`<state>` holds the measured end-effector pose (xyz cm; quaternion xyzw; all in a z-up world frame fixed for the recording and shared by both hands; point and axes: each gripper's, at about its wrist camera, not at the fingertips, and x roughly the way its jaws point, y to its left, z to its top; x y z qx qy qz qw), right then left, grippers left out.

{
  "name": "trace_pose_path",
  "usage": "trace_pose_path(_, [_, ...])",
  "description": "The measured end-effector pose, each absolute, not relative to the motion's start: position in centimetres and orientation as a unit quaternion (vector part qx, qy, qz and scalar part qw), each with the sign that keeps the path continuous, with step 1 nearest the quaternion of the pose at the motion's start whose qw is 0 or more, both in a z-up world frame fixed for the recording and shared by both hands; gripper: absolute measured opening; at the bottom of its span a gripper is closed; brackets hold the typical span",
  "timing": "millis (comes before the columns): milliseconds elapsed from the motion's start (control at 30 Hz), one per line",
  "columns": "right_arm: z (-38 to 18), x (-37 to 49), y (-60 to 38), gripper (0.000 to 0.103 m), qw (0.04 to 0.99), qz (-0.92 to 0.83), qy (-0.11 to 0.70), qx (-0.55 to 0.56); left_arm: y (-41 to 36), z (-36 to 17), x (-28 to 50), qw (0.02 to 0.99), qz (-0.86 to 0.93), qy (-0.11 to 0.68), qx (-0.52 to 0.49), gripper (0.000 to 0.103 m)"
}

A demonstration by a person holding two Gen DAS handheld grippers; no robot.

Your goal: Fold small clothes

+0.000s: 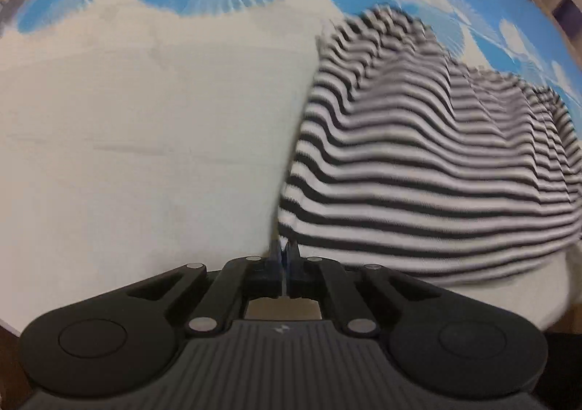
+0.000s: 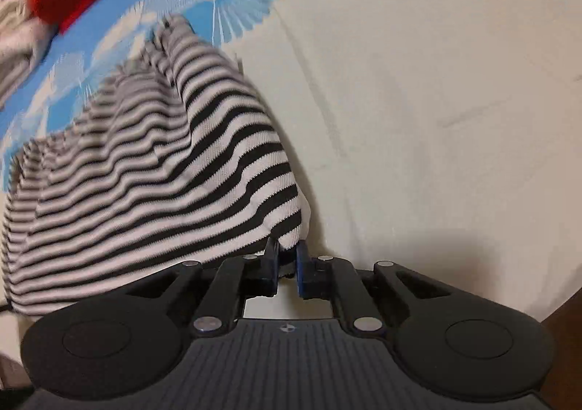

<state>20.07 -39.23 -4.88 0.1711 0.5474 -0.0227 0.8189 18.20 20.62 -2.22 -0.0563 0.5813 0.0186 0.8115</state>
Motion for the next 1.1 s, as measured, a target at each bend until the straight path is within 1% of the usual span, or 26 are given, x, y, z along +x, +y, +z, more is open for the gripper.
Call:
trace_pose_path(67, [-3.6,19.7,-39.1,0.010,0.837,-0.040,0.519,0.167,20.6,-0.6,17.9,0.837,0.013,0.543,-0.060,0.003])
trace_pose_path(133, [-2.5,19.2,-38.6,0.014,0.863,-0.060,0.488,0.116,20.3,0.4,17.8,0.848,-0.014,0.522,-0.089,0.004])
trace_pose_path(200, [-1.4,18.8,-37.7,0.014,0.882,-0.048,0.462,0.082,19.3,1.1,17.8,0.857,-0.047,0.503,-0.099,0.006])
trace_pose_path(233, [-0.9,18.6,-37.4,0.014,0.890,-0.030,0.447,0.088,18.5,1.1,17.9,0.859,-0.061,0.499,-0.098,0.013])
trace_pose_path(300, [-0.4,18.7,-36.9,0.014,0.898,0.012,0.426,0.110,16.7,0.7,18.5,0.857,-0.081,0.501,-0.089,0.022])
trace_pose_path(333, [-0.5,18.8,-36.2,0.015,0.898,0.029,0.423,0.115,15.8,0.3,18.8,0.855,-0.084,0.506,-0.078,0.024])
trace_pose_path(400, [-1.0,19.4,-35.2,0.017,0.891,0.046,0.438,0.110,14.0,-0.9,19.6,0.848,-0.079,0.522,-0.049,0.025])
trace_pose_path(500, [-3.5,20.8,-34.0,0.021,0.864,0.029,0.496,0.080,12.9,-3.6,20.7,0.824,-0.056,0.563,-0.020,0.025])
trace_pose_path(600, [-5.9,21.4,-32.9,0.021,0.838,-0.006,0.544,0.035,11.9,-5.2,21.1,0.808,-0.044,0.587,0.016,0.025])
trace_pose_path(700, [-5.6,21.4,-32.6,0.023,0.843,-0.009,0.538,0.028,11.6,-5.5,21.3,0.811,-0.048,0.583,0.023,0.026])
trace_pose_path(933, [-5.2,21.6,-32.9,0.023,0.851,-0.011,0.524,0.030,12.0,-5.6,21.5,0.813,-0.042,0.581,0.010,0.027])
trace_pose_path(1067, [-3.2,21.0,-32.7,0.023,0.878,-0.014,0.478,0.031,11.9,-4.8,21.5,0.824,-0.038,0.565,0.000,0.027])
trace_pose_path(1100, [-2.7,20.8,-32.7,0.025,0.884,-0.012,0.466,0.039,12.1,-4.5,21.6,0.828,-0.036,0.559,-0.011,0.027])
